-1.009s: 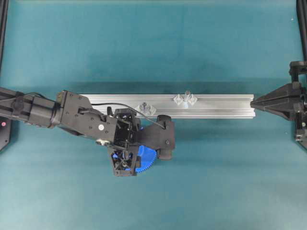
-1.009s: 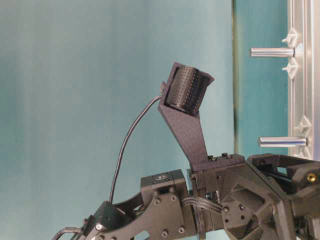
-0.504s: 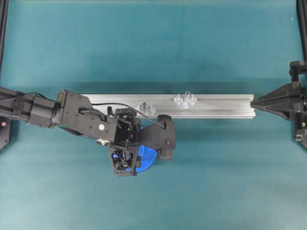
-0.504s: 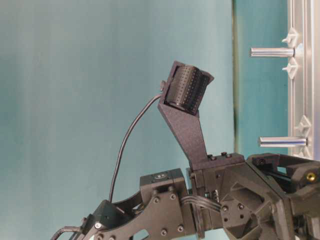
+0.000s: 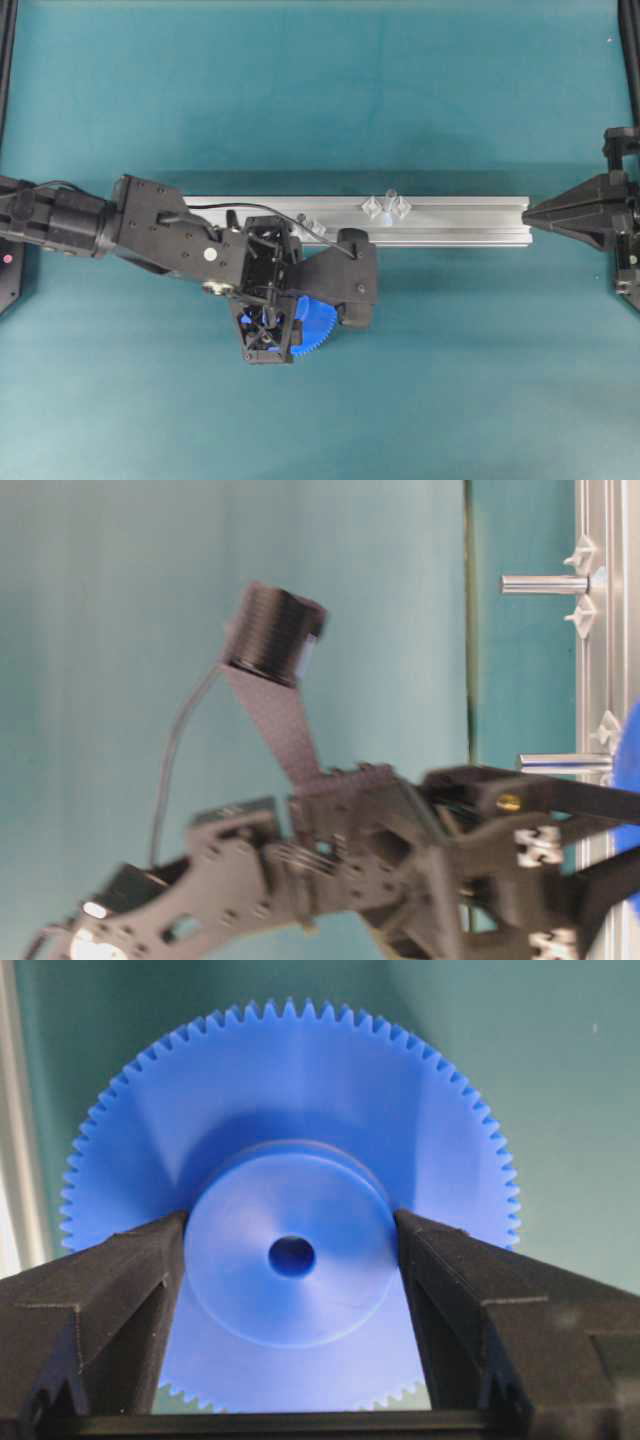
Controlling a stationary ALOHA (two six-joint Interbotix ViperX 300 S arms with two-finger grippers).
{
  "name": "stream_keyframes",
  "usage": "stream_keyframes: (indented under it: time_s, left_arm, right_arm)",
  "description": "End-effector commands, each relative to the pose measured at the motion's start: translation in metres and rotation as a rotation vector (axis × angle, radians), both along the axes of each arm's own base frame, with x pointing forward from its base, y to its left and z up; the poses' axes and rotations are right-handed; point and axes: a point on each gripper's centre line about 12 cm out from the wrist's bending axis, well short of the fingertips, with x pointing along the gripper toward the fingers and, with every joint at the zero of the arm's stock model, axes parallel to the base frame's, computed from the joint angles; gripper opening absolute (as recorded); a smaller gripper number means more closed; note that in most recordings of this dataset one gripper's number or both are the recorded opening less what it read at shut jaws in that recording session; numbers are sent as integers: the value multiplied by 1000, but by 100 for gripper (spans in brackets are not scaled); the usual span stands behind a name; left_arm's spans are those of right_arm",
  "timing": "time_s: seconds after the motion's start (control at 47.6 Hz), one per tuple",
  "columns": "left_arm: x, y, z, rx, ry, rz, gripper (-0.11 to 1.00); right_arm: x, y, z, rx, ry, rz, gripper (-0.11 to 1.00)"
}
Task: Find the location of the shaft and insert the large gear.
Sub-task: 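Lift the blue gear and carry it toward the right shaft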
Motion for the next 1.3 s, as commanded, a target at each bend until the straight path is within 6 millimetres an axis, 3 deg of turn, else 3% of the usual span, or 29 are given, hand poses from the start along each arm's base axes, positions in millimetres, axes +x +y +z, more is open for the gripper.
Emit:
stream_keyframes:
  time_s: [0.0,0.483,0.862,1.282]
  left_arm:
    - [8,0,39,4,-81,-25,70]
    - [26,29,87,51,-107,-68,70]
    - [37,44,113,76,-147,-88,70]
    - [52,65,124,110,-173,-110,70]
  right_arm:
    - [2,0,3,8,-10,-4,0]
    - [2,0,4,8,-11,-4,0]
    - [0,0,7,6,-29,-4,0]
    - [-1,0,8,5,-28,-5,0]
